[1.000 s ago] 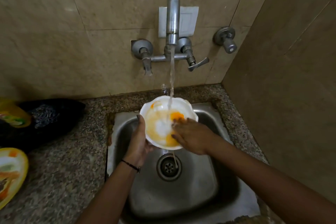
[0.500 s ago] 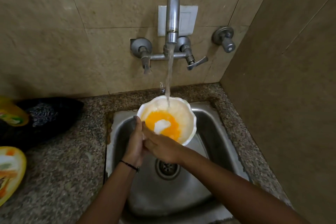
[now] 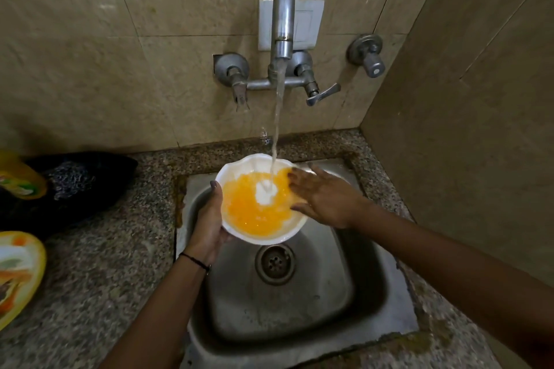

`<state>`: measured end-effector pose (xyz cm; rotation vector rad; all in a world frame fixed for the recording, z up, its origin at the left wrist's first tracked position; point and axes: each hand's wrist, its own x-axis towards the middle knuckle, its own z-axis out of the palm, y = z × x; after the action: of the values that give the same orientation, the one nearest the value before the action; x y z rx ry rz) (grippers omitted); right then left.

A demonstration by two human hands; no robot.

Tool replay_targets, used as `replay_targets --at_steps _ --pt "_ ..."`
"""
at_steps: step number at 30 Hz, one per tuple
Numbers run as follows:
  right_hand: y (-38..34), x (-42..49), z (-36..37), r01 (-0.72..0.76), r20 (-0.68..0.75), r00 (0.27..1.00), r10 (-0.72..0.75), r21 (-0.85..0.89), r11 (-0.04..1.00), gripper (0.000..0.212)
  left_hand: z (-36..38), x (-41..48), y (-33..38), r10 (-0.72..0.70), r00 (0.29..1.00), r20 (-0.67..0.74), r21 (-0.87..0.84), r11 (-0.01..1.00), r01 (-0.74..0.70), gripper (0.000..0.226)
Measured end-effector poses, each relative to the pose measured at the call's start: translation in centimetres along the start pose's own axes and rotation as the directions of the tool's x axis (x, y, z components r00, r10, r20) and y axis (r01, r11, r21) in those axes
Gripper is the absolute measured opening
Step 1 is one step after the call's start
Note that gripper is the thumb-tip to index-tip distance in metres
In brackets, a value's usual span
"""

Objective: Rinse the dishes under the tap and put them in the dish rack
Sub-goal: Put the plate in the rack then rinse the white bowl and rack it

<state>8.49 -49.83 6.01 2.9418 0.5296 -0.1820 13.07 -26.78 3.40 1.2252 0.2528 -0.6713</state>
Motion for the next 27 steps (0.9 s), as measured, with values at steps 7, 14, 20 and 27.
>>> replay_targets --at_steps 7,14,20,27 --pt "-5.2 5.7 1.4 -0.258 0.056 0.966 0.253 0.293 0.921 0.083 1.2 -0.2 -1.2 -0.082 0.997 0.013 -0.025 0.996 0.083 0.048" --pt "-5.3 6.7 1.7 -0.156 -0.020 0.987 0.160 0.141 0.978 0.073 0.6 0.2 -1.7 -0.110 0.994 0.003 -0.018 0.994 0.110 0.064" --pt "-4.7 5.9 1.7 -0.474 0.048 0.880 0.472 0.088 0.876 0.076 1.3 0.2 -2.2 -0.069 0.996 -0.054 -0.054 0.996 0.066 0.052" --pt "-7.7 3.4 0.4 -0.763 0.388 0.623 0.679 0.114 0.636 0.082 0.7 0.1 -2.5 -0.030 0.982 -0.185 -0.011 1.000 0.029 0.057"
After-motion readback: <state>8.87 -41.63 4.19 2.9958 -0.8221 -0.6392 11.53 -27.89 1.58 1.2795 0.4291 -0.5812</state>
